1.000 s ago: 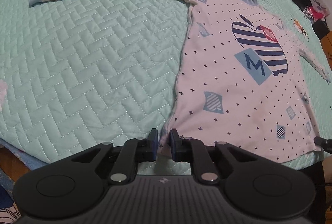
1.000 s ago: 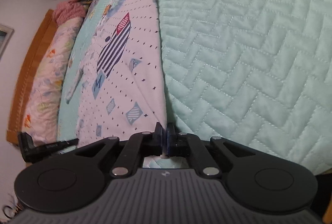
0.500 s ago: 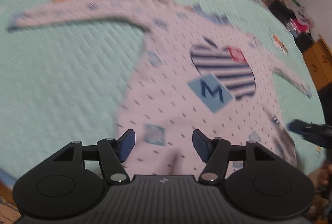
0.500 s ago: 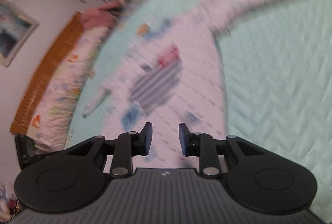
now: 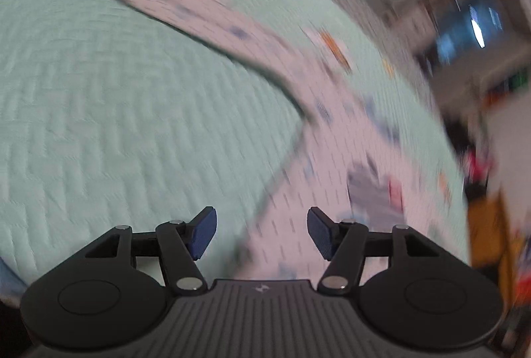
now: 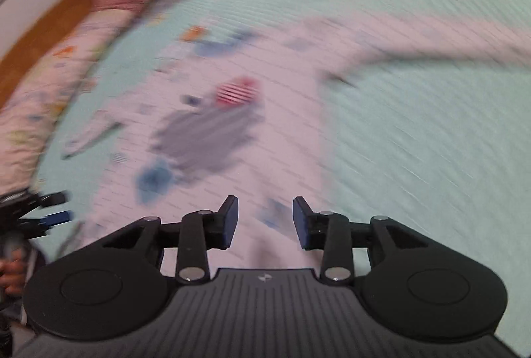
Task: Fold clothes
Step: 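Open both grippers and lift them off the sleeper, then grasp the sleeper sleeve cuff with the left gripper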
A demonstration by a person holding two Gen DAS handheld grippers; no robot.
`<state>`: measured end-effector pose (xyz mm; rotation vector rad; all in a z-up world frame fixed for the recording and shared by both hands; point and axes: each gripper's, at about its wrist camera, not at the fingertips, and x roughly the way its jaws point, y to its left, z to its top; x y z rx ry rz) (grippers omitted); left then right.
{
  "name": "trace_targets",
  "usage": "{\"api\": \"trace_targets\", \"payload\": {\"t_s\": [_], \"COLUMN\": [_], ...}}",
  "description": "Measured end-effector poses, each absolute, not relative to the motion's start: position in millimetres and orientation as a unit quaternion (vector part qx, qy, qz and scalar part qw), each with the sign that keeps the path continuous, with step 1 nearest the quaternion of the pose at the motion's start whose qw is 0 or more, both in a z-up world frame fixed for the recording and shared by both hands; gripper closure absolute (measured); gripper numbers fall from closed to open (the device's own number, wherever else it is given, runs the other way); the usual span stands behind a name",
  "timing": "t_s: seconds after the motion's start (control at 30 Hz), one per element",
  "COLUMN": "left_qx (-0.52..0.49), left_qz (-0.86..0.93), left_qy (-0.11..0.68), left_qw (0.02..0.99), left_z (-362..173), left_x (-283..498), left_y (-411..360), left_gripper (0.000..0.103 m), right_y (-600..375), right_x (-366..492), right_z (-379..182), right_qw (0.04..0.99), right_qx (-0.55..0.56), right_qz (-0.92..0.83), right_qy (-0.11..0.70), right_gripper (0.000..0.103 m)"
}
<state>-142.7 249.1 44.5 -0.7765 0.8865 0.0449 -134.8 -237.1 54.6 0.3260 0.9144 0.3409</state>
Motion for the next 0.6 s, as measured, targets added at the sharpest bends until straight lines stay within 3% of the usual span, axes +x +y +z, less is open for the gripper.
{"api": "trace_targets", "payload": {"t_s": [0.33, 0.6], "left_qx": [-0.468, -0.551], "left_qz": [0.141, 0.156], "left_qy": [0.310, 0.265], "left_qw": [0.815, 0.775], "left_z": [42.8, 8.0], "left_x": [-110.3, -74.9], "left_y": [375.0, 433.5], "left_gripper": [0.035, 0.035], "right_y": [-78.3, -15.2], "right_x": [-60.6, -65.5], "right_z": [84.0, 70.3], "right_qw": [0.830, 0.821], "right_qx": [0.135, 0.096], "right_qz": [0.324, 0.358], "right_qy": [0.435, 0.435], "right_gripper": [0.052, 0.049]}}
